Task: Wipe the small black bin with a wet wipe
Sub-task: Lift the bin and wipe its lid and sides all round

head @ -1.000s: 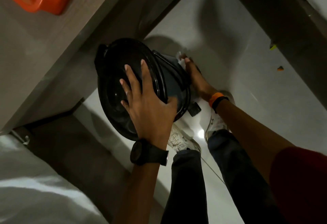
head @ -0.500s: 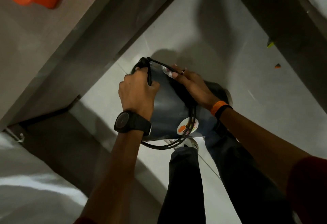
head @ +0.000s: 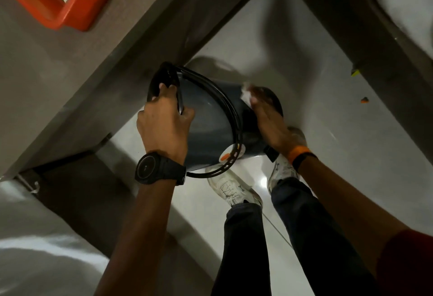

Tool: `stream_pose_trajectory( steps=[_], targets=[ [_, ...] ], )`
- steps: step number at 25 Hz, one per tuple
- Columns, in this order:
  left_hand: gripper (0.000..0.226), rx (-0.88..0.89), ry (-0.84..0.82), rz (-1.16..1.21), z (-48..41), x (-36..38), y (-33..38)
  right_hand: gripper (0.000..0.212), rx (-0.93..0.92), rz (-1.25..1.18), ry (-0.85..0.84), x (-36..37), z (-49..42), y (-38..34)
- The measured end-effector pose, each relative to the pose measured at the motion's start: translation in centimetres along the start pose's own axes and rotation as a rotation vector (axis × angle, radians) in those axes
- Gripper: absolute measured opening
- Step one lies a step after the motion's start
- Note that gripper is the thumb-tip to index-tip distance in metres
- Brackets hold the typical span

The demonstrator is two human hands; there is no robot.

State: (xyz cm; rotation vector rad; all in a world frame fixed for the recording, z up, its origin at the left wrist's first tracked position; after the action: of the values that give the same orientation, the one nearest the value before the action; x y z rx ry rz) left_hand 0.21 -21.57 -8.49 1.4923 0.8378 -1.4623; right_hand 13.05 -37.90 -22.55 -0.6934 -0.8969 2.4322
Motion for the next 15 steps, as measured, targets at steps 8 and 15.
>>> stream_pose_trajectory(
  steps=[8,15],
  targets=[
    [0.044,-0.182,0.115,0.094,0.8,-0.3,0.8,0.054,-0.147,-0.010,0.108,0.7,-0.2,1.6],
    [0.094,0.191,-0.258,0.022,6.4,3.2,1.0,0.068,0.168,-0.048,0.012,-1.0,-4.5,2.2]
  ],
)
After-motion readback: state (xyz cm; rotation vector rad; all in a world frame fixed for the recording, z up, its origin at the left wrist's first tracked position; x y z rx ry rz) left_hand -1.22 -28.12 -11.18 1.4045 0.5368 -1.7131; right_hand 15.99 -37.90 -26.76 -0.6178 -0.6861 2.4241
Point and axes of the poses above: each hand's wrist, its own z-axis away from the middle knuckle, its own x-axis out of the palm, y = z × x, the point moved 7 cm from there along -z, towards the middle knuckle, and after that the axes turned 14 degrees about y, right-handed, at the moved point
